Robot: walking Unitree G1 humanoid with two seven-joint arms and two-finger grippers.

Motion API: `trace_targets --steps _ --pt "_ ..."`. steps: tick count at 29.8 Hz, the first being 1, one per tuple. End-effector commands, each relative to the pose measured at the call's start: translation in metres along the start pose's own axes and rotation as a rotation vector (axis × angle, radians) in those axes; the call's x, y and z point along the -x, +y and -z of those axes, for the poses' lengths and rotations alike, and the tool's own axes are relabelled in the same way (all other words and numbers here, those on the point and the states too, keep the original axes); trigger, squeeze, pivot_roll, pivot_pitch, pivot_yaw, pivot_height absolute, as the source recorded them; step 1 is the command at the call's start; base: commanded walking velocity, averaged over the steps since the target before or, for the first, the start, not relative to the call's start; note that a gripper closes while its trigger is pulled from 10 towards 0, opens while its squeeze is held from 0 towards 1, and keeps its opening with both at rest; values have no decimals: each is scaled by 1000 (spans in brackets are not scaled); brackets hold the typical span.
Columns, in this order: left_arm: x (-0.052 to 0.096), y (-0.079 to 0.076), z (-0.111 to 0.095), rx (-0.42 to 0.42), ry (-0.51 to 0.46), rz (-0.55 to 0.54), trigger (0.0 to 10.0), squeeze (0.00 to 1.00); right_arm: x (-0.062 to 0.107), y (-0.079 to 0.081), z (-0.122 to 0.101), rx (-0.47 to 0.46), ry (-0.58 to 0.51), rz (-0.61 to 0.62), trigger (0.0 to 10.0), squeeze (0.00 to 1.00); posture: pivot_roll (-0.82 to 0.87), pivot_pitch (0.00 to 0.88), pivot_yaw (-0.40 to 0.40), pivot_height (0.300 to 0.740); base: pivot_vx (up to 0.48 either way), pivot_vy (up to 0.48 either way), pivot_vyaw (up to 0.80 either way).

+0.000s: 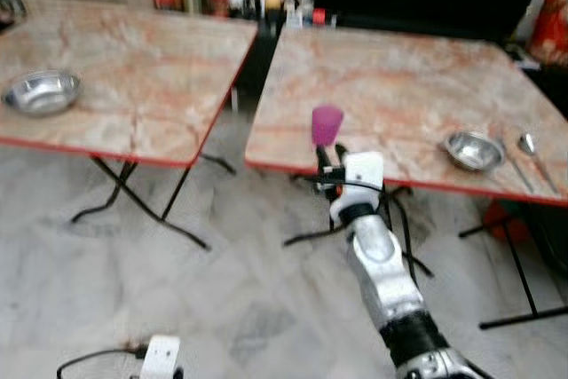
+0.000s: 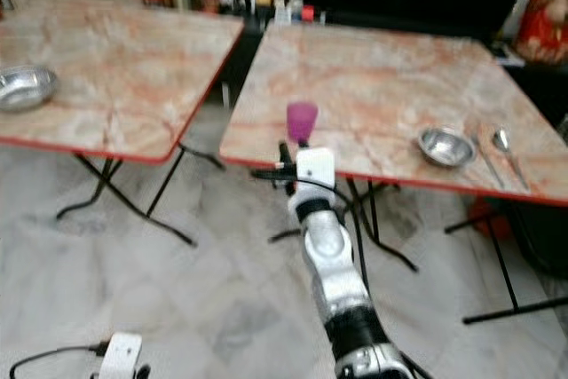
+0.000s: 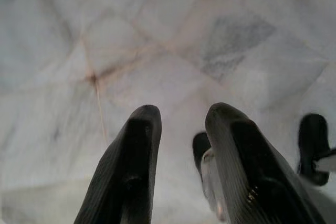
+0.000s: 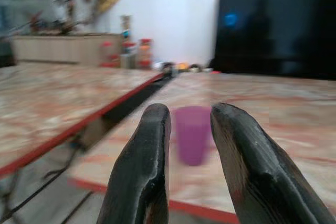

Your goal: Setting the table

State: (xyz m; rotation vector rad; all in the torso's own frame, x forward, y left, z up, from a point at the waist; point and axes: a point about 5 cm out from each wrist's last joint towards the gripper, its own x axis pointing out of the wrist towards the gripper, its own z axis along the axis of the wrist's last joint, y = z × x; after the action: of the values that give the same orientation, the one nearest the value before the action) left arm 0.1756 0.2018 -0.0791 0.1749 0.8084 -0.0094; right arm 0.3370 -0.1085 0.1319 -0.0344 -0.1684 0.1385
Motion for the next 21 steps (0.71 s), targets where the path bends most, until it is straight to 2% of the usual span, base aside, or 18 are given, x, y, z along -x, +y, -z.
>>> trace_targets --steps 1,4,5,9,10,17,21 --pt "-1 -3 -1 -34 5 30 10000 0 1 -9 4 -15 24 52 10000 0 33 48 -33 736 270 0 0" --pt "-1 -2 -2 -35 3 31 10000 0 0 -9 4 -17 26 54 10000 0 33 48 -33 736 270 0 0" --pt "-2 -2 -4 -58 2 42 10000 0 3 -17 1 -2 12 77 10000 0 -8 47 -17 736 259 0 0" --pt "-2 -2 -5 -65 9 46 10000 0 6 -25 0 12 8 98 10000 0 -24 32 -3 736 263 0 0" --pt "-3 -4 -5 -65 9 52 10000 0 7 -28 1 19 10 108 10000 0 -42 13 2 736 259 0 0" --pt "-6 -12 -12 -79 5 83 10000 0 6 -37 -4 30 -7 143 10000 0 -70 22 25 736 273 0 0" --pt "-8 -23 -21 -112 -27 130 10000 0 10 -46 -4 47 -3 172 10000 0 -91 15 34 736 204 0 0"
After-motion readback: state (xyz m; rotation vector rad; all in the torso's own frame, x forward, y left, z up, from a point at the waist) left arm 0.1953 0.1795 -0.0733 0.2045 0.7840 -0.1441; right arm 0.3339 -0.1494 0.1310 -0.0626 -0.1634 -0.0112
